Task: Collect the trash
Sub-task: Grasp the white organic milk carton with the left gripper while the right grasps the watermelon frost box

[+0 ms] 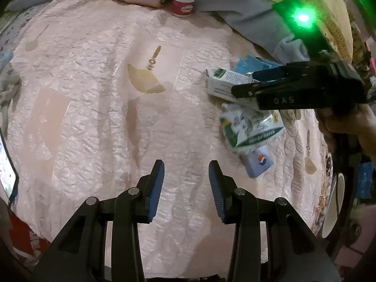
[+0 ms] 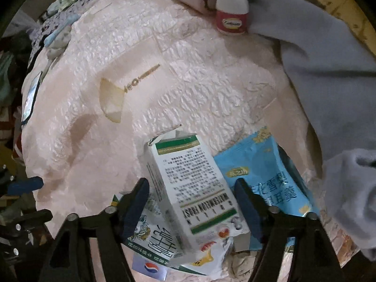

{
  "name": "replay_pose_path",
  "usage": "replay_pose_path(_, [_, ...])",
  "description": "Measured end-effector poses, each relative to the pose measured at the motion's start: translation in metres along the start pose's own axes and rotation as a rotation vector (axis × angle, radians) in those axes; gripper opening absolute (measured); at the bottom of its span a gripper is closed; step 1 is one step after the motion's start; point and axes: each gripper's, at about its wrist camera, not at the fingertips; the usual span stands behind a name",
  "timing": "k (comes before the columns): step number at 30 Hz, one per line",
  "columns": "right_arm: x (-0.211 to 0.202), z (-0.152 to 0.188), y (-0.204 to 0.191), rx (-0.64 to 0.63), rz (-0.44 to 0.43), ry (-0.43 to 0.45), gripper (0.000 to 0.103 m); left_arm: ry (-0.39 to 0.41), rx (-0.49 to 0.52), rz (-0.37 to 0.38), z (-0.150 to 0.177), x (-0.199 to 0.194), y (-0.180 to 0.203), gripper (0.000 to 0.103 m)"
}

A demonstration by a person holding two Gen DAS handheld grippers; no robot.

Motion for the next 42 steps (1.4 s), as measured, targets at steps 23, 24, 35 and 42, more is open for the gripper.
replay_pose_path(23, [-0.106,0.213,0.034,0.595,0.318,0.067,0.055,0.000,0.170,0.110,-0.044,0.076,0.063,0.037])
replay_pose_path(24, [-0.103,0.219,0.033,0.608,0.318,0.057,0.056,-0.021,0.168,0.122,-0.040,0.082,0.065,0.037])
replay_pose_path(35, [-0.113,0.244,0.046,0.761,0.259,0.074,0.057,-0.148,0.203,0.262,0.015,0.066,0.096,0.044])
replay_pose_path(42, [-0.104,0.241,0.040,0.704,0.264,0.063,0.057,-0.117,0.256,0.318,0.005,0.051,0.111,0.061])
Point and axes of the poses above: each gripper's, at about its wrist camera, not at the fingertips, and x roughly the way its jaws point, y to its right, z to its underside, and after that the axes turned 13 degrees about y, right-handed
